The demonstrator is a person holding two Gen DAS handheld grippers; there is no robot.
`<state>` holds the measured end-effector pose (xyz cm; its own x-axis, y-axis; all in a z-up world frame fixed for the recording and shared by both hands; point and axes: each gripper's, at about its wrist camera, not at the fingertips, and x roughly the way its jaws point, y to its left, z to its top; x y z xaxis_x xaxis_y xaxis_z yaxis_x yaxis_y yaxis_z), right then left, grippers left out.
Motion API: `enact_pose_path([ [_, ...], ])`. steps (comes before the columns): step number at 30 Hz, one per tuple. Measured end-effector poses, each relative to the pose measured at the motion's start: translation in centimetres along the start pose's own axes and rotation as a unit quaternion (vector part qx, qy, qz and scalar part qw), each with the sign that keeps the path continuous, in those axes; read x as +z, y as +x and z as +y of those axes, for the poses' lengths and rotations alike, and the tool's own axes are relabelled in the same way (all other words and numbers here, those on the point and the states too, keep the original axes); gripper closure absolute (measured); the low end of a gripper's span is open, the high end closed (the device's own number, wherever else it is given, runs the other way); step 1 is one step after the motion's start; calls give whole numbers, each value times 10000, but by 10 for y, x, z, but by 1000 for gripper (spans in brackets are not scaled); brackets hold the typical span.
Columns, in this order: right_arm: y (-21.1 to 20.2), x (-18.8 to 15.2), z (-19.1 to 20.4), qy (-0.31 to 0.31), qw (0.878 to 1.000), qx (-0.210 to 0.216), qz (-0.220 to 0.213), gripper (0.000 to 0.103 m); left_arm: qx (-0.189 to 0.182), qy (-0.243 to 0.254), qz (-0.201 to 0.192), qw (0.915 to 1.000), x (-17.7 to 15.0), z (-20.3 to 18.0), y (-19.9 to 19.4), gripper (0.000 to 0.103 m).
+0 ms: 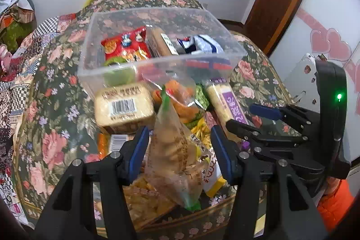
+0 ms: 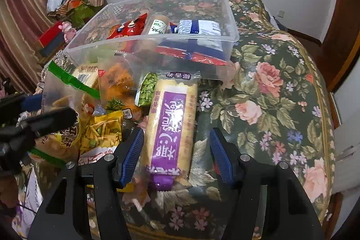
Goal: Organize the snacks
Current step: 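Grasp the bagged pastry with the left tool while the right tool grasps the purple biscuit pack, then carry both packs into the clear box and open both tools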
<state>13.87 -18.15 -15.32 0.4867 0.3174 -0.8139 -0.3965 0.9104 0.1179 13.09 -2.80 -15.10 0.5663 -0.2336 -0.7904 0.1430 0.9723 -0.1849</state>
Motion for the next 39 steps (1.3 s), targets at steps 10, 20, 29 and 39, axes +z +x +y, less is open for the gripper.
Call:
enact_pose_path([
  [10,17,1,1,72,9998,131,110,58,-87,-47,-82,9999,-7,3,5,52],
  [20,-6,-1,-2,94,9997,123,-185,60,3,3,-291,9996,-2,4,-11,68],
  [29,-39,5,-4,121,9979,209,-607,60,7,-75,-653,9978,13,9,-37,70],
  [39,-57,34,8,-101,9941,188,-1066,60,39,-161,-1096,9938,41,15,-59,70],
])
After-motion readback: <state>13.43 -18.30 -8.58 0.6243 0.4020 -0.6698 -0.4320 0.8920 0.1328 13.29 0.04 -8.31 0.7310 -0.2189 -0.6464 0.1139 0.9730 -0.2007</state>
